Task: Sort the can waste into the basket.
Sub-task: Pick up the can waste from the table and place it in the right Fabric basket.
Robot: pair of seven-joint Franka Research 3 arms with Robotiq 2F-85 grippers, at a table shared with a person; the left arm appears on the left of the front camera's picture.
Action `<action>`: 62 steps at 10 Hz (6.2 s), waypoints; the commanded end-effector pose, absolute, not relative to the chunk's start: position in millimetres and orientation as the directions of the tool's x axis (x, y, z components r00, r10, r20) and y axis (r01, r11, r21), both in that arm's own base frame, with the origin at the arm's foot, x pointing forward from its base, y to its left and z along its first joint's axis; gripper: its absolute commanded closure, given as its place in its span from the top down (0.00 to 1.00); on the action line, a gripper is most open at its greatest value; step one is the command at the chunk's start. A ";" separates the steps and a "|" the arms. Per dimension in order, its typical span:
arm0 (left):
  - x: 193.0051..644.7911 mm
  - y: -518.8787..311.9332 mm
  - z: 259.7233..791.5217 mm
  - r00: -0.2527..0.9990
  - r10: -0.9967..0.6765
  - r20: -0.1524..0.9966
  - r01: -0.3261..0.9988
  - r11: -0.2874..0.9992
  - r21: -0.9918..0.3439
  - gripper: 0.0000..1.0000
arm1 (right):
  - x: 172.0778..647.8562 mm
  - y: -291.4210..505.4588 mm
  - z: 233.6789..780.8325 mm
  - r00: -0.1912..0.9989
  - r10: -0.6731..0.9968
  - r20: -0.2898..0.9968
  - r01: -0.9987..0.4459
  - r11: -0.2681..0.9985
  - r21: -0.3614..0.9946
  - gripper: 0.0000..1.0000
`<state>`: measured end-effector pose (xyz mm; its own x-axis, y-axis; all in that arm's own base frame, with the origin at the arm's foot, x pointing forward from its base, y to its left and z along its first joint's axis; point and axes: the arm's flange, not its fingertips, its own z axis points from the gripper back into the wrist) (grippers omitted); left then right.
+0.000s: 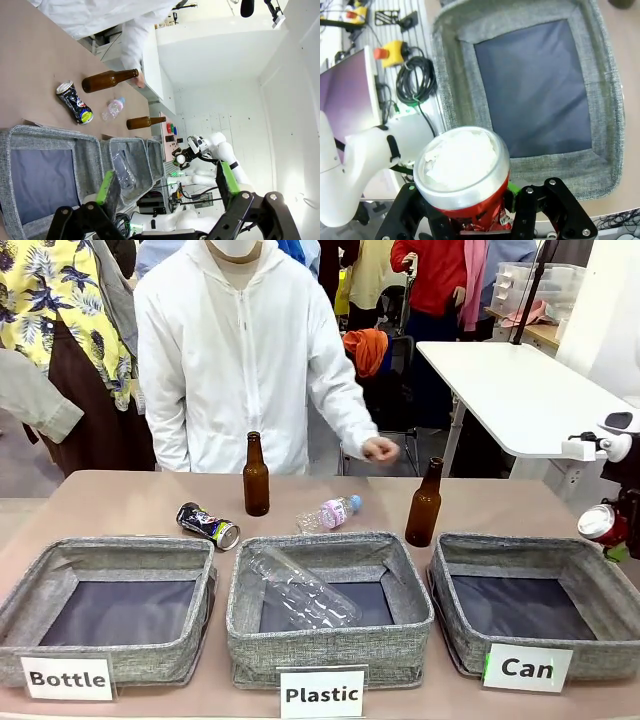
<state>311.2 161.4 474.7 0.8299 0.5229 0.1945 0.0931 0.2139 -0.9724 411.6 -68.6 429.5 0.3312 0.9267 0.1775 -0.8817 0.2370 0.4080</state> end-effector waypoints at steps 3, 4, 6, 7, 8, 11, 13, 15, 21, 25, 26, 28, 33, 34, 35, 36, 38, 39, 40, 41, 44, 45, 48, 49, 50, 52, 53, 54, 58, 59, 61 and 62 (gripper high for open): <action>309.6 161.8 474.0 0.832 0.512 0.213 0.111 0.222 -0.969 1.00 | 417.9 -72.9 435.0 0.298 0.888 0.349 -0.891 0.128 0.436 0.59; 309.6 161.8 474.0 0.832 0.512 0.213 0.111 0.222 -0.969 1.00 | 418.5 -74.5 435.6 0.299 0.884 0.360 -0.887 0.118 0.447 1.00; 309.6 161.8 474.0 0.832 0.512 0.213 0.111 0.222 -0.969 1.00 | 418.8 -75.5 436.1 0.305 0.881 0.362 -0.882 0.118 0.456 1.00; 309.6 161.8 474.0 0.832 0.512 0.213 0.111 0.222 -0.969 1.00 | 419.4 -76.2 436.2 0.307 0.878 0.366 -0.881 0.117 0.459 1.00; 309.6 161.8 474.0 0.832 0.512 0.213 0.111 0.222 -0.969 1.00 | 420.5 -75.8 436.2 0.308 0.878 0.368 -0.880 0.115 0.461 1.00; 309.6 161.8 474.0 0.832 0.512 0.213 0.111 0.222 -0.969 1.00 | 420.6 -77.1 436.9 0.309 0.879 0.363 -0.876 0.115 0.468 1.00; 309.6 161.8 474.0 0.832 0.512 0.213 0.111 0.222 -0.969 1.00 | 421.7 -77.3 437.7 0.316 0.876 0.365 -0.872 0.116 0.476 1.00; 309.6 161.8 474.0 0.832 0.512 0.213 0.111 0.222 -0.969 1.00 | 432.2 -79.5 440.6 0.534 0.777 0.333 -0.754 0.259 0.604 1.00; 309.6 161.8 474.0 0.832 0.512 0.213 0.111 0.222 -0.969 1.00 | 481.9 -93.9 462.5 0.875 -0.482 -0.040 0.069 0.043 0.997 1.00; 309.6 161.8 474.0 0.832 0.512 0.213 0.111 0.222 -0.969 1.00 | 492.2 -73.5 454.2 0.836 -0.549 -0.005 0.060 0.082 0.995 1.00; 309.6 161.8 474.0 0.832 0.512 0.213 0.111 0.222 -0.969 1.00 | 496.3 -65.8 450.7 0.857 -0.513 0.038 0.027 0.117 0.993 1.00; 310.9 161.7 474.5 0.830 0.523 0.194 0.093 0.213 -0.973 1.00 | 500.0 -104.3 449.6 0.928 -0.368 -0.055 0.117 0.148 0.982 1.00; 251.8 326.2 543.2 0.561 0.823 0.095 0.187 -0.015 -0.982 1.00 | 500.0 -104.3 449.6 0.928 -0.368 -0.055 0.117 0.148 0.982 1.00; 244.9 344.1 543.3 0.524 0.849 0.070 0.187 -0.034 -0.982 1.00 | 500.0 -104.3 449.6 0.928 -0.368 -0.055 0.117 0.148 0.982 1.00; 239.4 358.7 542.7 0.489 0.871 0.036 0.189 -0.065 -0.980 1.00 | 500.0 -104.3 449.6 0.928 -0.368 -0.055 0.117 0.148 0.982 1.00; 232.7 368.2 540.3 0.470 0.883 0.004 0.190 -0.096 -0.977 1.00 | 500.0 -104.3 449.6 0.928 -0.368 -0.055 0.117 0.148 0.982 1.00; 237.3 367.8 538.1 0.471 0.882 -0.006 0.181 -0.103 -0.978 1.00 | 500.0 -104.3 449.6 0.928 -0.368 -0.055 0.117 0.148 0.982 1.00; 240.5 361.6 540.2 0.486 0.874 0.008 0.176 -0.089 -0.980 1.00 | 500.0 -104.3 449.6 0.928 -0.368 -0.055 0.117 0.148 0.982 1.00; 244.7 348.8 539.0 0.514 0.858 0.009 0.165 -0.089 -0.982 1.00 | 500.0 -104.3 449.6 0.928 -0.368 -0.055 0.117 0.148 0.982 1.00; 252.8 325.9 536.5 0.561 0.826 0.045 0.150 -0.047 -0.988 1.00 | 500.0 -104.3 449.6 0.928 -0.368 -0.055 0.117 0.148 0.982 1.00; 294.8 220.4 519.6 0.765 0.628 0.145 0.083 0.127 -0.988 1.00 | 500.0 -104.3 449.6 0.928 -0.368 -0.055 0.117 0.148 0.982 1.00; 306.2 190.5 513.5 0.796 0.561 0.227 0.111 0.233 -0.966 1.00 | 500.0 -104.3 449.6 0.928 -0.368 -0.055 0.117 0.148 0.982 1.00; 312.3 129.6 488.0 0.862 0.387 0.328 0.156 0.414 -0.897 1.00 | 500.0 -104.3 449.6 0.928 -0.368 -0.055 0.117 0.148 0.982 1.00; 309.3 115.6 477.8 0.878 0.361 0.315 0.153 0.412 -0.898 1.00 | 500.0 -104.3 449.6 0.928 -0.368 -0.055 0.117 0.148 0.982 1.00; 304.6 106.2 468.3 0.861 0.399 0.314 0.133 0.420 -0.898 1.00 | 500.0 -104.3 449.6 0.928 -0.368 -0.055 0.117 0.148 0.982 1.00; 319.0 117.7 487.5 0.876 0.375 0.304 0.140 0.405 -0.903 1.00 | 500.0 -104.3 449.6 0.928 -0.368 -0.055 0.117 0.148 0.982 1.00; 319.0 117.7 487.5 0.876 0.375 0.304 0.140 0.405 -0.903 1.00 | 500.0 -104.3 449.6 0.928 -0.368 -0.055 0.117 0.148 0.982 1.00; 319.0 117.7 487.5 0.876 0.375 0.304 0.140 0.405 -0.903 1.00 | 500.0 -104.3 449.6 0.928 -0.368 -0.055 0.117 0.148 0.982 1.00; 347.4 73.7 511.6 0.924 0.068 0.376 0.267 0.589 -0.763 1.00 | 500.0 -104.3 449.6 0.928 -0.368 -0.055 0.117 0.148 0.982 1.00; 372.8 47.0 518.7 0.942 -0.050 0.333 0.279 0.668 -0.689 1.00 | 500.0 -104.3 449.6 0.928 -0.368 -0.055 0.117 0.148 0.982 1.00; 420.7 -9.6 517.7 0.956 -0.206 0.210 0.290 0.778 -0.557 1.00 | 500.0 -104.3 449.6 0.928 -0.368 -0.055 0.117 0.148 0.982 1.00; 436.5 -22.5 512.6 0.955 -0.245 0.168 0.298 0.781 -0.550 1.00 | 500.0 -104.3 449.6 0.928 -0.368 -0.055 0.117 0.148 0.982 1.00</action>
